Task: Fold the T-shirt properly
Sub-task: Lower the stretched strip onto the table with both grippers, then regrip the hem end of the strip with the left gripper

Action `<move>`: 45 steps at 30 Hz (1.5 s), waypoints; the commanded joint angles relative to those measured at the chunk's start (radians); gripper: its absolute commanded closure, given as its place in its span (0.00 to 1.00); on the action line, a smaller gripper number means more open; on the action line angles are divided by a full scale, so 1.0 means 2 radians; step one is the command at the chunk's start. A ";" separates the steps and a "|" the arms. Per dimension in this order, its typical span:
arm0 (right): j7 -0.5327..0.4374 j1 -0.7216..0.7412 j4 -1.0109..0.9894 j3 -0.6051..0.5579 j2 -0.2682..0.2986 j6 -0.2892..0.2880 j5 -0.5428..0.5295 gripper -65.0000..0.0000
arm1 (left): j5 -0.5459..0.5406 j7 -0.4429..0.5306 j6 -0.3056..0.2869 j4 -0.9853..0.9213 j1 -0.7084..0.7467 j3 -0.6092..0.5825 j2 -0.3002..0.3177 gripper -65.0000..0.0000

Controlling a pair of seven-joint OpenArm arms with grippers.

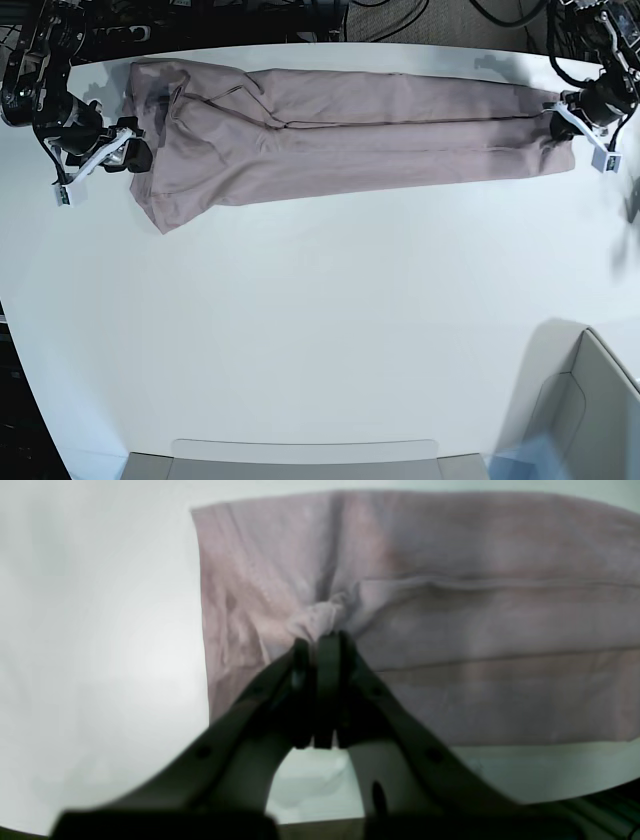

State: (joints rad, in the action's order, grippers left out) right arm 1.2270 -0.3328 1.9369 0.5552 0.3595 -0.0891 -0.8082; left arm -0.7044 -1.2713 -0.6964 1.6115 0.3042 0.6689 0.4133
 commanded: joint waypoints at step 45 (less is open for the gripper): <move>0.002 0.009 0.006 -0.020 0.009 0.004 -0.008 0.57 | -0.006 0.125 0.105 -0.096 0.026 -0.095 0.106 0.70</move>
State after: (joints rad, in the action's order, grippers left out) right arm 1.2308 -0.3233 1.9362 0.5098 0.3618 -0.0891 -0.8082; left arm -0.7113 -1.0332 -0.4866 1.4101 0.3595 0.4709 0.5983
